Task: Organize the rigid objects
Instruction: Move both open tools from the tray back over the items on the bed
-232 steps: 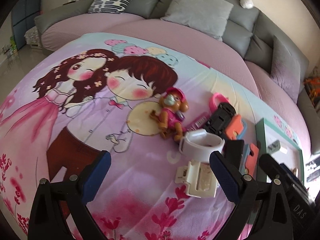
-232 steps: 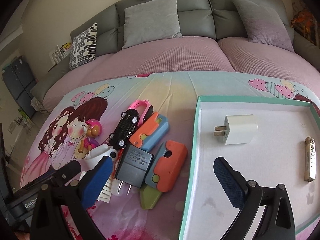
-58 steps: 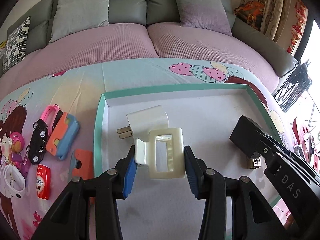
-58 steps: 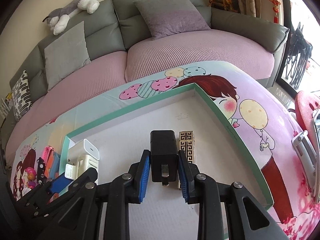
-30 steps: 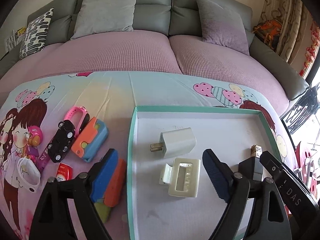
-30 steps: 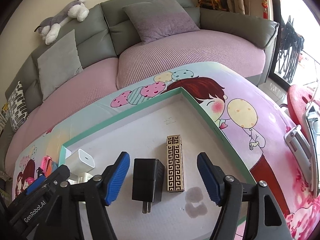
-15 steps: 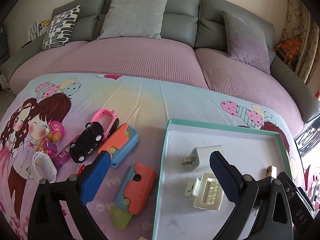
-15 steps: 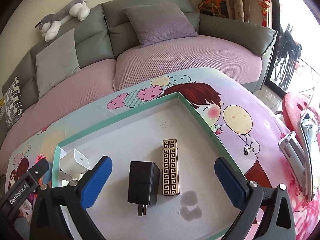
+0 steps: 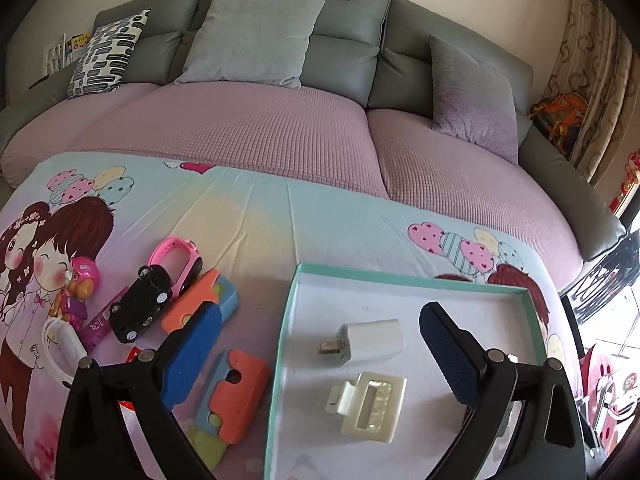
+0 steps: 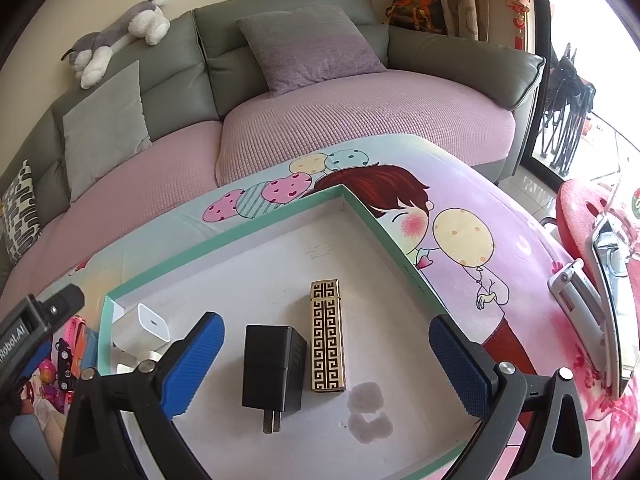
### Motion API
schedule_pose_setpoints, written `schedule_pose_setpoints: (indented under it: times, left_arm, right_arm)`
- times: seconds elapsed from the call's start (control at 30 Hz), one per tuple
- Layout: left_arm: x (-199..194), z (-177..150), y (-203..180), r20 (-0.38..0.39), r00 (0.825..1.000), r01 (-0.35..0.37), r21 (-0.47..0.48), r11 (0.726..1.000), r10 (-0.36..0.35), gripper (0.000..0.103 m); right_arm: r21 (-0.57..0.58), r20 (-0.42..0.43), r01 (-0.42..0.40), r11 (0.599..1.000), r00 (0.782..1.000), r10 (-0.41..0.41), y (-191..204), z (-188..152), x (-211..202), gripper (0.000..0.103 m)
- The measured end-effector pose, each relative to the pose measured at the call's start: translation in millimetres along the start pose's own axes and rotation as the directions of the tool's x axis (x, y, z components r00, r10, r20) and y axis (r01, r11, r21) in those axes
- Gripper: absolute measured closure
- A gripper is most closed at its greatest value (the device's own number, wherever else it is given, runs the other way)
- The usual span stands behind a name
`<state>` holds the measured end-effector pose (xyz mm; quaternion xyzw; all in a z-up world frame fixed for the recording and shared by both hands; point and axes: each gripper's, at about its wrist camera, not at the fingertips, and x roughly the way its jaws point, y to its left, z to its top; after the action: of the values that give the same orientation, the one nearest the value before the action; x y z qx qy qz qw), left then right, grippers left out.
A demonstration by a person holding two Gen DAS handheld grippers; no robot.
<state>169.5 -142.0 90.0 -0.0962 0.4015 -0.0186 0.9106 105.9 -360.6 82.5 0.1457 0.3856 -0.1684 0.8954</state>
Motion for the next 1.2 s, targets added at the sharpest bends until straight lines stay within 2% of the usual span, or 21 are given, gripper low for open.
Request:
schedule_pose_setpoints:
  times: [0.17,0.3,0.47,0.67,0.87,1.07,1.2]
  left_arm:
    - [2,-10,26,-0.03,0.998,-0.05,-0.009,0.999,0.05,0.004]
    - [-7,-12,49,-0.024,0.996,-0.082,-0.027,0.996,0.081,0.004]
    - [-16,-14,83,-0.029,0.989,-0.147,-0.051,0.988,0.145,0.004]
    - [-37,-11,135,-0.001,0.974,-0.224,-0.151,0.963,0.226,0.004]
    - [-45,-17,176,-0.028,0.959,-0.281,-0.203,0.938,0.281,0.004]
    - [-53,-23,205,-0.046,0.951,-0.307,-0.261,0.915,0.306,0.004]
    - [-53,-26,219,-0.065,0.947,-0.319,-0.288,0.903,0.314,0.004]
  right_arm:
    - [-0.028,-0.003,-0.012,1.0,1.0,0.012,11,-2,1,0.0]
    - [-0.06,-0.001,-0.033,0.998,0.999,0.033,24,-4,0,0.0]
    - [-0.104,0.005,-0.107,0.989,0.994,0.108,48,-8,-4,0.0]
    - [-0.214,0.015,-0.189,0.959,0.98,0.196,97,-19,-13,0.0]
    - [-0.284,-0.024,-0.321,0.903,0.944,0.328,143,-36,-21,0.0]
    - [-0.344,-0.081,-0.413,0.843,0.908,0.411,187,-58,-26,0.0]
    - [-0.369,-0.133,-0.455,0.81,0.889,0.439,211,-75,-22,0.0]
